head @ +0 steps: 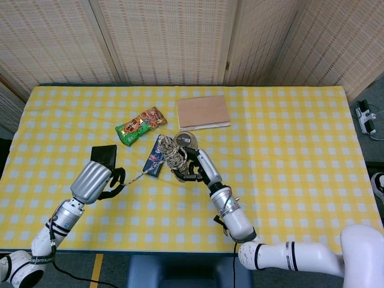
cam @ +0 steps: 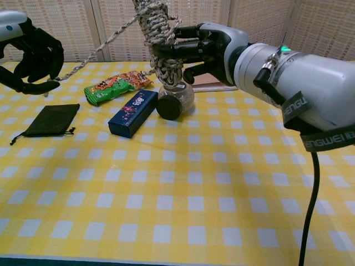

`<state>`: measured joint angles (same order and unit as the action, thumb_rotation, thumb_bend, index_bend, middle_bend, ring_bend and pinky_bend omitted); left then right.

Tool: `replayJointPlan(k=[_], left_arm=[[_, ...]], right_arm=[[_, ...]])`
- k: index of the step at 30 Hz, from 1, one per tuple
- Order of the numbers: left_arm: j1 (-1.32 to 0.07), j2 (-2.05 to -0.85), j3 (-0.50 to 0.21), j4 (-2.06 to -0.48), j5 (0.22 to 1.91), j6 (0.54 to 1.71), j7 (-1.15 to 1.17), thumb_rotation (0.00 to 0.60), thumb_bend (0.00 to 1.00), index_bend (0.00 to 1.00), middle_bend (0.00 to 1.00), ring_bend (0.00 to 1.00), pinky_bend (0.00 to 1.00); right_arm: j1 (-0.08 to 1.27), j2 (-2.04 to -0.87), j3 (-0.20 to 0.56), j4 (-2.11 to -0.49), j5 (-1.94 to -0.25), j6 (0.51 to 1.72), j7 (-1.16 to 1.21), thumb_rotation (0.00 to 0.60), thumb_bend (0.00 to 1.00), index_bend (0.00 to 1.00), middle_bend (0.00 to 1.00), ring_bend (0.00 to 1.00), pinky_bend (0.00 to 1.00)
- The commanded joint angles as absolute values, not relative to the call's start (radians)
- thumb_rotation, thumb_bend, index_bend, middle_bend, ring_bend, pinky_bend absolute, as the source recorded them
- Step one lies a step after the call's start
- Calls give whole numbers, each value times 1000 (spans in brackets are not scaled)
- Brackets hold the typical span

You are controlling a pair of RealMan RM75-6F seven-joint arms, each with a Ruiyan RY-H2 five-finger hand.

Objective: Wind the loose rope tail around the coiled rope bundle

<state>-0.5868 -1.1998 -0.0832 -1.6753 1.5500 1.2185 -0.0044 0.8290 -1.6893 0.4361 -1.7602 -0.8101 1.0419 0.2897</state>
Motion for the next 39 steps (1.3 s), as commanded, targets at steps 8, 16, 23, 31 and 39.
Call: replayJointPlan(k=[8,16,23,31,39], left_arm=[[-583,-1237,-90,-1563,1460,1148,-43,600,546,667,801,759,746],[-600,-1253,-94,-1517,1451,1104,-75,600,546,667,801,759,746],[-641,-1243,-90,-1550,1491,1055,-76,600,545,667,801,757,746],[-689,-1236,-126,-1583,1501,1038,2,600,545,662,801,751,746],[-714,-1204,-166,-1628,1533,1088,168,600,546,656,801,750,746]], right_arm=[[751,-1586,388,-1782,-1035,955,392,600,465,959,771,831,775],[731,-1495,333,-1778,-1216,932,382,600,465,959,771,830,775],[731,-1466,302,-1774,-1389,964,442,600,465,959,771,830,775],[783,-1372,231,-1806,-1490,856,420,600,465,958,771,828,775],[839,-1331,206,-1874,-1398,752,225,600,466,959,771,828,775]])
